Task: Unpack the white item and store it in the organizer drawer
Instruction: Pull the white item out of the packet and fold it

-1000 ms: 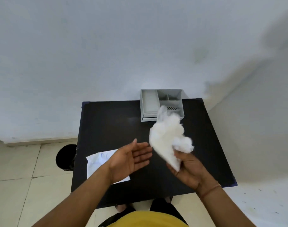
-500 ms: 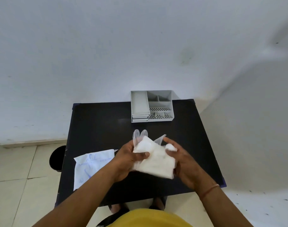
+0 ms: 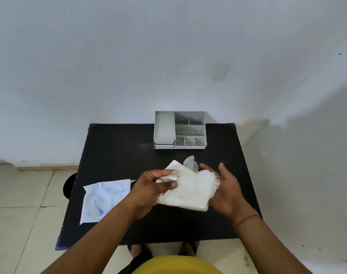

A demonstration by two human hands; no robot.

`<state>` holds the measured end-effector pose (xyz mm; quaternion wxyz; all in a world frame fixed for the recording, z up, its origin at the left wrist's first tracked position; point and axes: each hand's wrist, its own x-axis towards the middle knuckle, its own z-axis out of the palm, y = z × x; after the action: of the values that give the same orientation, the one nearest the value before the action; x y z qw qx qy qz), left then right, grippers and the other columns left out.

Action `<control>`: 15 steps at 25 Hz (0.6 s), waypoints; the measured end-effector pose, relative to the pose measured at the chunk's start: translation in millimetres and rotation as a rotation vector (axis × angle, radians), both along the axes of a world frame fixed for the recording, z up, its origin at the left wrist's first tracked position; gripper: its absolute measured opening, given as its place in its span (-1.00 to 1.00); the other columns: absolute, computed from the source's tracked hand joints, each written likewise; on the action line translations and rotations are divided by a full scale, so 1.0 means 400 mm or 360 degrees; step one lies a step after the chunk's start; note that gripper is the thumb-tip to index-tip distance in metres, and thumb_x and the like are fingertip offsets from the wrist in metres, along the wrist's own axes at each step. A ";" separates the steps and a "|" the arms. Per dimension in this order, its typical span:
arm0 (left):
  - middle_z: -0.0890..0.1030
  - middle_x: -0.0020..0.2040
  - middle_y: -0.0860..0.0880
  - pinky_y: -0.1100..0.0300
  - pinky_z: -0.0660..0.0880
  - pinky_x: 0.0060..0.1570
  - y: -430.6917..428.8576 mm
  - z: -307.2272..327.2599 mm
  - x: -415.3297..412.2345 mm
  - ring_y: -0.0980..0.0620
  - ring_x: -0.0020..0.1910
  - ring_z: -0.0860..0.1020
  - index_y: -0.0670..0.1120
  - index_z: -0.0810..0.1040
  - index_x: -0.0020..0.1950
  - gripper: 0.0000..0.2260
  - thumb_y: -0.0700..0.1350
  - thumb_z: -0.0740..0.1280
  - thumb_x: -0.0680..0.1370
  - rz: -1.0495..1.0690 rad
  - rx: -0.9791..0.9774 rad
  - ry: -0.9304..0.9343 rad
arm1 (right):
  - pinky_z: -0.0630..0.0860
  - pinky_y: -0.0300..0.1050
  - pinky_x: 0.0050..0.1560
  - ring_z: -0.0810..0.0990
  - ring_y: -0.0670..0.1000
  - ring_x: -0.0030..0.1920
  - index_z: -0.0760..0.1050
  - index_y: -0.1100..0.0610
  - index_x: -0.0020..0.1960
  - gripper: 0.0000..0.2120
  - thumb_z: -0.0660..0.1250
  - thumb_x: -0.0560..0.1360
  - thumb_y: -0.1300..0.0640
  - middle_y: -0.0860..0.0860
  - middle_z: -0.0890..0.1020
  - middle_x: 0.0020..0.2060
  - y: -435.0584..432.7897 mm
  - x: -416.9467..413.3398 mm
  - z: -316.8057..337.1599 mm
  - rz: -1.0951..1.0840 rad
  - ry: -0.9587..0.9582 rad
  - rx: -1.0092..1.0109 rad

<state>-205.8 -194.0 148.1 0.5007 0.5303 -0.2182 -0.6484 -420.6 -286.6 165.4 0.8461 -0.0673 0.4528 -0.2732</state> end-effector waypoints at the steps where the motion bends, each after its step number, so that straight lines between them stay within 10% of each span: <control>1: 0.82 0.07 -0.10 0.13 0.70 -0.04 -0.002 0.005 -0.005 -0.05 0.03 0.76 -0.05 0.84 0.07 -0.70 -0.26 0.58 0.37 0.0002 -0.0003 0.0022 | 0.65 0.25 0.21 0.74 0.27 0.15 0.55 0.23 0.33 -0.51 0.14 0.71 -0.15 0.26 0.75 0.14 -0.001 -0.005 -0.007 0.0079 -0.0006 -0.0027; 4: 0.81 0.10 -0.10 0.09 0.69 0.01 -0.005 0.010 -0.022 -0.09 0.09 0.75 -0.03 0.84 0.10 -0.68 -0.25 0.59 0.37 -0.0019 0.0008 -0.0019 | 0.70 -0.09 -0.34 0.76 0.08 -0.36 0.54 0.24 0.01 -0.75 0.11 0.69 0.22 0.13 0.75 -0.34 0.004 -0.007 -0.005 0.0427 0.0132 -0.0159; 12: 0.80 0.14 0.07 0.14 0.69 0.04 -0.024 0.060 -0.033 0.04 0.09 0.76 0.14 0.79 0.22 -0.67 -0.21 0.58 0.52 -0.0511 0.0090 -0.0549 | 0.68 0.07 0.16 0.75 0.13 0.09 0.67 0.19 0.27 -0.69 0.42 0.59 0.09 0.21 0.74 0.14 -0.010 -0.030 0.003 0.1197 0.0144 -0.0606; 15: 0.79 0.18 0.11 -0.02 0.70 0.08 -0.048 0.090 -0.058 -0.01 0.14 0.75 0.19 0.72 0.32 -0.72 -0.02 0.49 0.61 -0.0209 0.0036 -0.0493 | 0.67 0.16 0.15 0.75 0.17 0.06 0.69 0.14 0.22 -0.77 0.45 0.58 0.17 0.24 0.74 0.15 -0.012 -0.036 -0.020 0.1019 0.0315 -0.0760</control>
<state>-229.0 -213.4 184.3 0.4116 0.6141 -0.3196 -0.5928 -435.0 -291.4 157.3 0.8013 -0.4252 0.4122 -0.0855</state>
